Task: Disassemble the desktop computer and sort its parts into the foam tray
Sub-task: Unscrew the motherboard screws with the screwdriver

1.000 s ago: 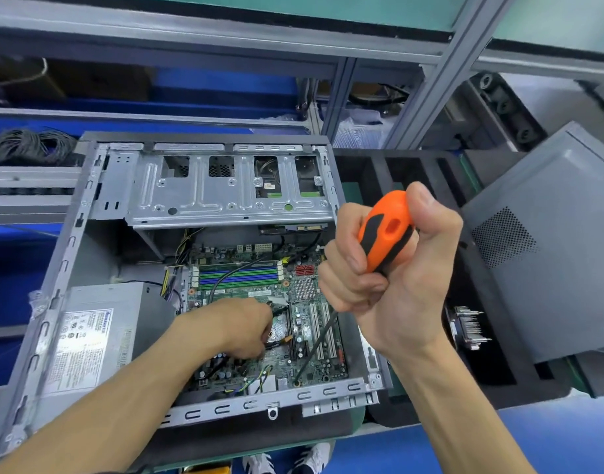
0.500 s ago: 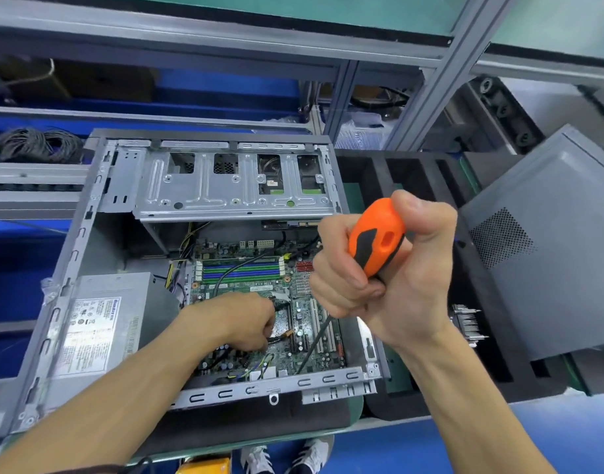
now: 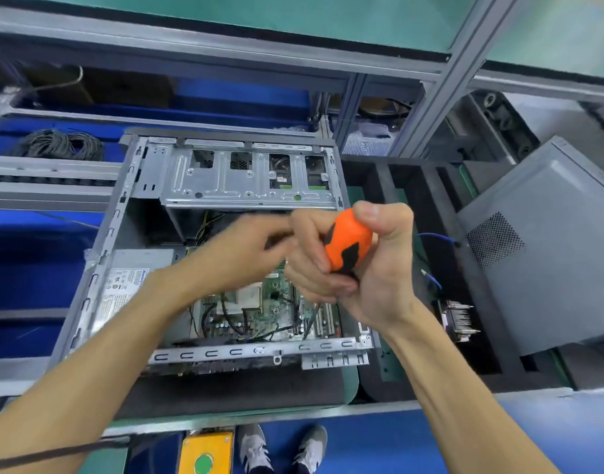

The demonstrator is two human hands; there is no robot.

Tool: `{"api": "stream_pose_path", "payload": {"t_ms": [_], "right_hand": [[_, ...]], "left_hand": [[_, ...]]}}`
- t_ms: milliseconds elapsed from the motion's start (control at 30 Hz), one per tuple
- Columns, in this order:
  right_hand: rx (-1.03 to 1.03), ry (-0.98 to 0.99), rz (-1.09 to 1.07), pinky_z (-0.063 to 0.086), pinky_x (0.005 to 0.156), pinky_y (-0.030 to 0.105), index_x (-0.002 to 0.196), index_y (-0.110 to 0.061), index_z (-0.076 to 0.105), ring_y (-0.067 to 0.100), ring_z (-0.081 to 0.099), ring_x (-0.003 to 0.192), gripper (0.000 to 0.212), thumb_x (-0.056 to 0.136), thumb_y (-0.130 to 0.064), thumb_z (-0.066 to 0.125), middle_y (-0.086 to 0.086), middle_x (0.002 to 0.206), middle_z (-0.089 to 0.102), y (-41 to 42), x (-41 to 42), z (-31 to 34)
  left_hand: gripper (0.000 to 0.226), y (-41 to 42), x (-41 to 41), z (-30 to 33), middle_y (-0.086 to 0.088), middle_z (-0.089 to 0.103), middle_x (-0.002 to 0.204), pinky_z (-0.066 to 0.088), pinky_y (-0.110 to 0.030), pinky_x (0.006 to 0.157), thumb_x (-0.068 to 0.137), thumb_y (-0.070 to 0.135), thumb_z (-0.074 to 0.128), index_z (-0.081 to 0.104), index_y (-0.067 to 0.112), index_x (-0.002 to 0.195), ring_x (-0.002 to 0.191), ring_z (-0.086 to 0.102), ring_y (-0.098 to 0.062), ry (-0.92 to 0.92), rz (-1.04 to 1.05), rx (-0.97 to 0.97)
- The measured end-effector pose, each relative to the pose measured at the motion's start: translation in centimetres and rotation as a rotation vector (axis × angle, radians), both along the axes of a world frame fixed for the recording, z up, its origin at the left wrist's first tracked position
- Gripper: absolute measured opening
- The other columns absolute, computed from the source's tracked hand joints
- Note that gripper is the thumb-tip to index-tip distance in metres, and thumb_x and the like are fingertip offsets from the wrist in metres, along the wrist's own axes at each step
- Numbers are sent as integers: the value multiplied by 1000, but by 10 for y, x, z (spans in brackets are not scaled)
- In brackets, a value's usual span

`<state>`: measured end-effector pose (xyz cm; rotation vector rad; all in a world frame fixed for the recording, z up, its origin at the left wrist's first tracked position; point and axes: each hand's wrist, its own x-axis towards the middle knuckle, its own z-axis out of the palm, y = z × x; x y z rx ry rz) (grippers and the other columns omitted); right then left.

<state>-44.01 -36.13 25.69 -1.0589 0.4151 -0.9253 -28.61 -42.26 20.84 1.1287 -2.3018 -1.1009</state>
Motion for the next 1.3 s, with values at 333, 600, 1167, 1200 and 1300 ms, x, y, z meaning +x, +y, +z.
{"api": "stream_pose_path", "payload": {"t_ms": [333,600,1167,1200,1300], "right_hand": [[-20,435,-431,26,47,27,55,-9,41,19,34,48,49,86,-47,44,5,50,41,-1,17,-39],[-168,330,-318,27,44,21,47,-27,42,15,26,41,27,68,-33,57,-8,41,34,13,8,-40],[-274,384,-315,29,52,37,71,-23,55,19,39,56,18,78,-39,57,-1,58,46,28,-5,-47],[-249,406,-305,24,50,40,66,-16,50,20,33,53,24,75,-38,56,4,55,41,26,-4,-49],[-213,346,-299,22,45,26,55,-18,46,16,28,43,26,75,-31,58,-3,45,35,18,-6,-51]], "left_hand": [[33,66,-16,105,7,73,105,53,-35,86,104,10,41,66,19,124,97,68,-16,220,-81,-216],[31,84,-17,107,15,66,114,44,-15,93,106,10,38,61,11,126,112,60,0,146,11,-175],[38,104,-56,78,-4,53,67,44,-35,56,95,42,62,56,5,87,59,52,-20,122,600,-662],[37,105,-57,76,-4,52,71,44,-36,58,97,42,57,54,6,91,63,52,-20,126,579,-629],[33,109,-52,77,0,63,113,52,-36,85,103,28,40,54,10,128,104,61,-12,258,332,-333]]}}
